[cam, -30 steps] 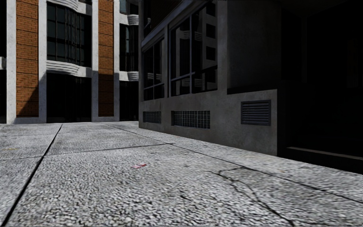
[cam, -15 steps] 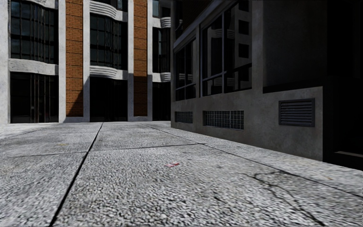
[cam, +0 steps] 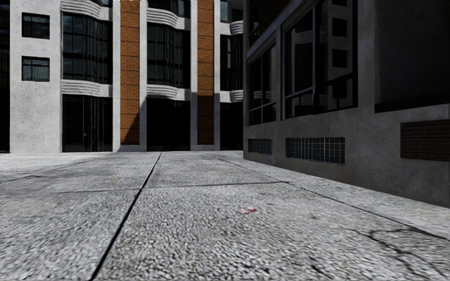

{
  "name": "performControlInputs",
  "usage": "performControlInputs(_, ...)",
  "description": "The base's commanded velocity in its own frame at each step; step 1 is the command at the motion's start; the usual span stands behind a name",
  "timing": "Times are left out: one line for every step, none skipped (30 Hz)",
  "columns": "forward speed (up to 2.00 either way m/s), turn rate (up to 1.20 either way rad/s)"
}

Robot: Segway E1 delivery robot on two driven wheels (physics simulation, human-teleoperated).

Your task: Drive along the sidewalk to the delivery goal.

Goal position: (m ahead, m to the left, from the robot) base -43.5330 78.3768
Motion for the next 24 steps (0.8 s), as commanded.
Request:
performControlInputs(1.55, 0.43)
performControlInputs(1.55, 0.43)
performControlInputs(1.55, 0.43)
performControlInputs(1.55, 0.43)
performControlInputs(1.55, 0.43)
performControlInputs(1.55, 0.43)
performControlInputs(1.55, 0.43)
performControlInputs(1.55, 0.43)
performControlInputs(1.54, 0.43)
performControlInputs(1.54, 0.43)
performControlInputs(1.54, 0.43)
performControlInputs(1.54, 0.43)
performControlInputs(1.54, 0.43)
performControlInputs(1.54, 0.43)
performControlInputs(1.54, 0.43)
performControlInputs(1.54, 0.43)
performControlInputs(1.54, 0.43)
performControlInputs(1.54, 0.43)
performControlInputs(1.54, 0.43)
performControlInputs(1.54, 0.43)
performControlInputs(1.54, 0.43)
performControlInputs(1.54, 0.43)
performControlInputs(1.54, 0.43)
performControlInputs(1.54, 0.43)
